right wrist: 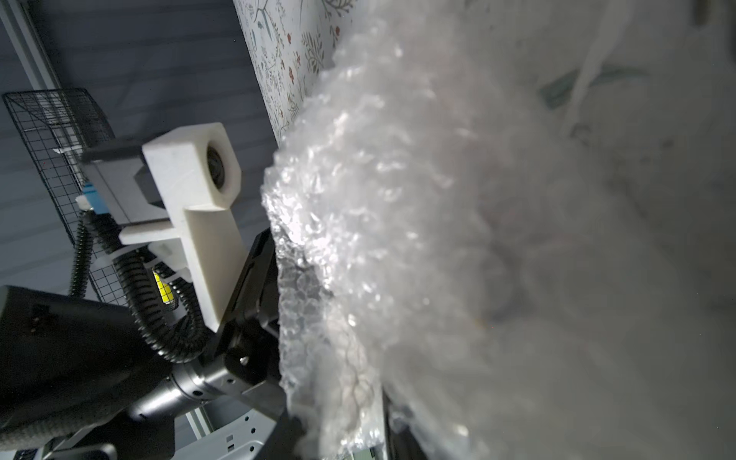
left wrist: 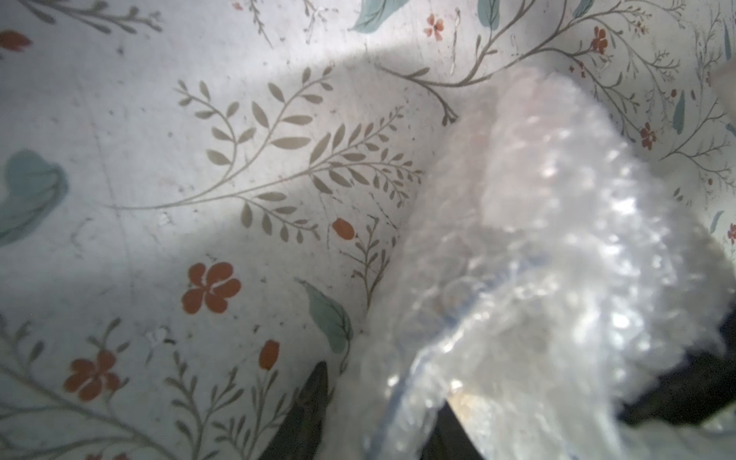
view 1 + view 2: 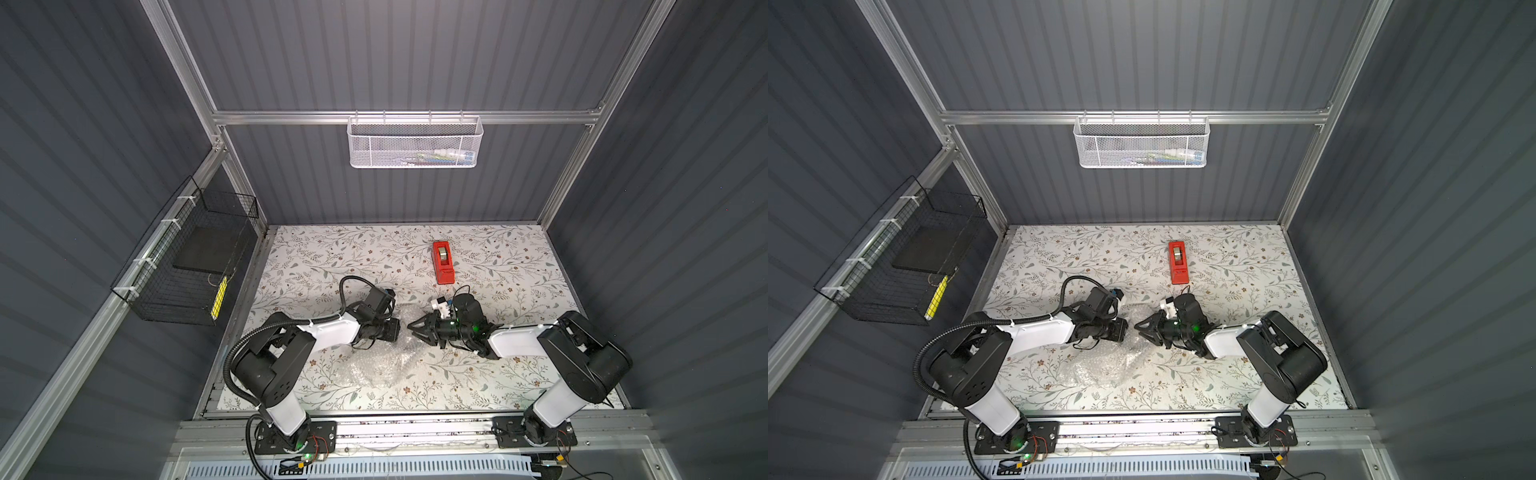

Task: Wrap bowls in bubble wrap
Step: Wrap the bubble wrap at the center of the board.

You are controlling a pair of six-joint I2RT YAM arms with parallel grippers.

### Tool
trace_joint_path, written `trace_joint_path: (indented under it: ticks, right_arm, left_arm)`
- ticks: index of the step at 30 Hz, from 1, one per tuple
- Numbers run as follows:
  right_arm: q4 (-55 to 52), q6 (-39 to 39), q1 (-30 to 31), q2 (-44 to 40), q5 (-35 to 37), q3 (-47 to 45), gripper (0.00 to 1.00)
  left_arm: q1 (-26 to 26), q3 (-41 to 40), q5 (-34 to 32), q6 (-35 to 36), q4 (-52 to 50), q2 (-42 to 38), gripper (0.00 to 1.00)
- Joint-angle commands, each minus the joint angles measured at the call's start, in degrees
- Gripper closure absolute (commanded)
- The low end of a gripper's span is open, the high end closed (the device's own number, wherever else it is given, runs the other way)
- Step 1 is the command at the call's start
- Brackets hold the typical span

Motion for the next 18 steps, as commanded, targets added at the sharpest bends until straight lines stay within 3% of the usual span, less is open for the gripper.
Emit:
trace_joint_path:
  ticks: [1, 6, 14, 18]
  right_arm:
    - [-10.4, -2.3, 0.4, -2.3, 3.9, -0.6, 0.71]
    - [-22.2, -6.7, 0.4, -4.6, 7.3, 2.2, 0.74]
    - [-25.8, -10.2, 1.5, -1.1, 7.2, 6.6, 0.79]
    - [-29.0, -12.4, 2.3, 0.8, 6.9, 9.5, 0.87]
  left_arm:
    - [-0.2, -0.9, -2.3, -0.7, -7.2, 0.3, 0.64]
    - [-0.2, 0.0, -2.5, -0.6, -7.2, 0.8, 0.64]
    - [-0.2, 1.2, -2.1, -0.4, -6.6, 0.9, 0.64]
    - [-0.2, 1.3, -2.0, -0.7, -6.3, -0.2, 0.64]
